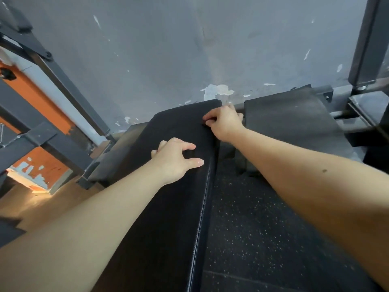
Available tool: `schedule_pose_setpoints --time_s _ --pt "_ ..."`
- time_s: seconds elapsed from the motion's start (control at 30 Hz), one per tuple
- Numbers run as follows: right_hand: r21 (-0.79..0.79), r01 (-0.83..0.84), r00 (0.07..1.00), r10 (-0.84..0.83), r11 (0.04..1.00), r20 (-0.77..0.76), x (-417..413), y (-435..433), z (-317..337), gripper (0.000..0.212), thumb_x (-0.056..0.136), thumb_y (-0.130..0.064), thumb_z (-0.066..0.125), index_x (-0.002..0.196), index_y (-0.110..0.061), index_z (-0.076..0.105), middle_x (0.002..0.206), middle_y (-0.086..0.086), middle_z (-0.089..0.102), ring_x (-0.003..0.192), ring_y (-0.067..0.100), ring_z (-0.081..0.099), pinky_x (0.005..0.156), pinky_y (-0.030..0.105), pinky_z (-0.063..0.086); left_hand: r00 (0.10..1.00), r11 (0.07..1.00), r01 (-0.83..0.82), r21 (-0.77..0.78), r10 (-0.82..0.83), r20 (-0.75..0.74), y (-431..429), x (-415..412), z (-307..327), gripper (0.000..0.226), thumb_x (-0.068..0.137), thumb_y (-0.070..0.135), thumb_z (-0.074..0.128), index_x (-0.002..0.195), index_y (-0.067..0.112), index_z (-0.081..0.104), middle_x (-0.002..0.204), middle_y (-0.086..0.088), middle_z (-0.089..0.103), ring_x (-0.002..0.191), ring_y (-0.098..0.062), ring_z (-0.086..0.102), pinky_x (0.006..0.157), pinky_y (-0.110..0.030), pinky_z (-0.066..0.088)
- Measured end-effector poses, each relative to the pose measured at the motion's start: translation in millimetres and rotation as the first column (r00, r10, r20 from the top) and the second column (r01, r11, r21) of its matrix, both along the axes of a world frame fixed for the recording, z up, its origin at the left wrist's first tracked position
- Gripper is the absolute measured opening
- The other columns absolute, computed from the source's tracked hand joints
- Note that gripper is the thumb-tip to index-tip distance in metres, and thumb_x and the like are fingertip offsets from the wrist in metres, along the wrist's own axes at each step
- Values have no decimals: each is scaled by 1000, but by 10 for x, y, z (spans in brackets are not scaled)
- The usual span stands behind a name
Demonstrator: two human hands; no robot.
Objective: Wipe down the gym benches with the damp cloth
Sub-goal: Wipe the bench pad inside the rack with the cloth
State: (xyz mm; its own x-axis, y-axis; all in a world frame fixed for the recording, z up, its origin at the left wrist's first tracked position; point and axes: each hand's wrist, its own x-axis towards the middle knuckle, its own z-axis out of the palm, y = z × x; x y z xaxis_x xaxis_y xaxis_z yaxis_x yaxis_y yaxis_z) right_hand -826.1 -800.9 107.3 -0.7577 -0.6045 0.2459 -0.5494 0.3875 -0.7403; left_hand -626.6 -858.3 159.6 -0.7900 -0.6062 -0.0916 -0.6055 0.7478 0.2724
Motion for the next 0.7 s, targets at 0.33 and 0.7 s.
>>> schedule_pose_setpoints --time_s 0.33,0.7 --pt "-142 -490 871 489 860 -44 535 552 -75 26 92 -3 71 94 -27 82 92 -20 77 99 -5 67 105 31 49 998 999 -17 -33 14 -67 -11 256 75 24 91 38 72 113 30 70 106 13 56 98 -11 59 93 -31 48" --pt "-533 284 920 -71 797 385 449 427 -418 32 99 -15 61 129 -15 70 123 -3 65 120 12 59 110 28 43 999 999 33 0 -33 -37 261 99 34 47 89 44 74 132 28 64 127 7 48 108 -17 57 102 -36 46"
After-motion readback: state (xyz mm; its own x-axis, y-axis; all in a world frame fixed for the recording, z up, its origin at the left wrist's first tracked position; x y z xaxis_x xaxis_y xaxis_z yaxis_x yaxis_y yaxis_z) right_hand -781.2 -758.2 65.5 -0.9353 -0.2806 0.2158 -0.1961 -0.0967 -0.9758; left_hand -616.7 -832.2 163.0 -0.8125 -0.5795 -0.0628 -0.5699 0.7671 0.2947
